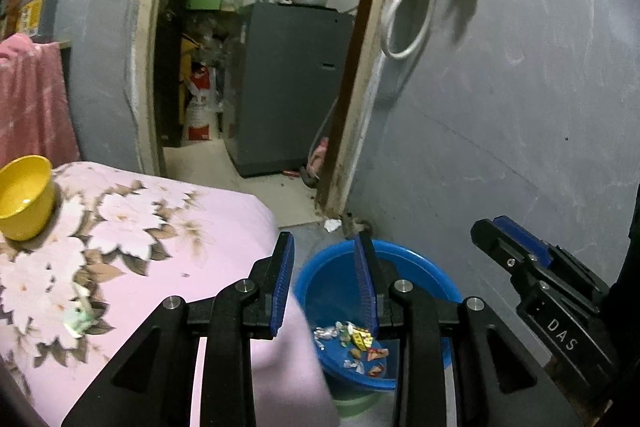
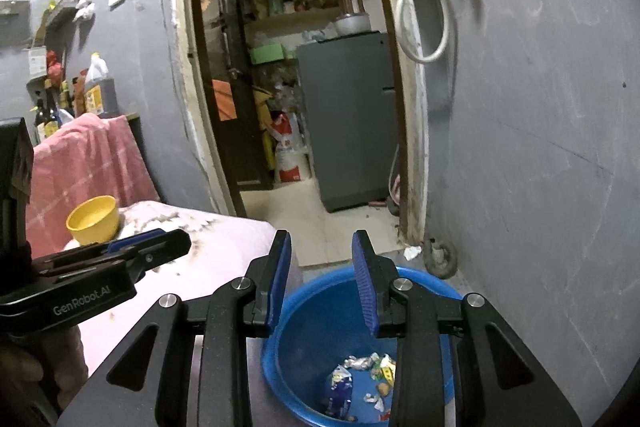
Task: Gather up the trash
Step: 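Move both tools back over the remaining scraps on the table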
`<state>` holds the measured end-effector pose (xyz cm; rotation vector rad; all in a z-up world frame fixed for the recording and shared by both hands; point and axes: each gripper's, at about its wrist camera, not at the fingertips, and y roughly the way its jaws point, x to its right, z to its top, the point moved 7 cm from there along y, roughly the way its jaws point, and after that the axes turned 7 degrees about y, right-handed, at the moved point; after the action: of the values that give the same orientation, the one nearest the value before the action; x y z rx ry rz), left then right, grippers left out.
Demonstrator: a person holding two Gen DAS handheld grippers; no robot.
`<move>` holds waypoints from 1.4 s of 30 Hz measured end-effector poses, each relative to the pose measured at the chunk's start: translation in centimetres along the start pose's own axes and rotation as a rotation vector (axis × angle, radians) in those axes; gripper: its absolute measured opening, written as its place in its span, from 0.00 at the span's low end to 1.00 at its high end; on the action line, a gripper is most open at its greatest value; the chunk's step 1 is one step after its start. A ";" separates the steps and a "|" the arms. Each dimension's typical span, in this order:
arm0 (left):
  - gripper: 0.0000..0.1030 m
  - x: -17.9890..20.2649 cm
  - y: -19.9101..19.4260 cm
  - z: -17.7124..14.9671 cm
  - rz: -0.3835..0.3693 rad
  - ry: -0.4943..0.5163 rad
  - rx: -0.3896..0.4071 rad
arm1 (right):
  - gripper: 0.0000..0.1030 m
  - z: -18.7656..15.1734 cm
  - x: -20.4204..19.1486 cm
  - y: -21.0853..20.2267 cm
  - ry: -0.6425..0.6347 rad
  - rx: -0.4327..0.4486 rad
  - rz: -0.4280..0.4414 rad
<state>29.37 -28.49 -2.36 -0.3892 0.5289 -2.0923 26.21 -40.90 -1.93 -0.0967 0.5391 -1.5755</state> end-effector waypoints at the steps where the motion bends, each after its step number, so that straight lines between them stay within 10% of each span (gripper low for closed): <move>1: 0.26 -0.5 -0.5 0.1 0.008 -0.003 0.007 | 0.29 0.2 -0.6 -0.2 -0.004 0.005 0.007; 9: 0.36 -4.3 -5.5 0.7 0.087 -0.037 0.082 | 0.44 1.2 -5.0 -1.6 -0.033 0.047 0.048; 28: 0.95 -16.2 -17.7 -1.7 0.369 -0.106 0.248 | 0.92 1.0 -17.4 -3.2 -0.090 0.115 0.191; 42: 0.97 -22.8 -21.4 -5.5 0.512 -0.137 0.259 | 1.00 -2.3 -24.6 -1.3 -0.161 0.076 0.286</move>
<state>23.85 2.38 2.18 -0.2144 0.2375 -1.5985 26.41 -16.65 2.99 -0.0838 0.3494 -1.2944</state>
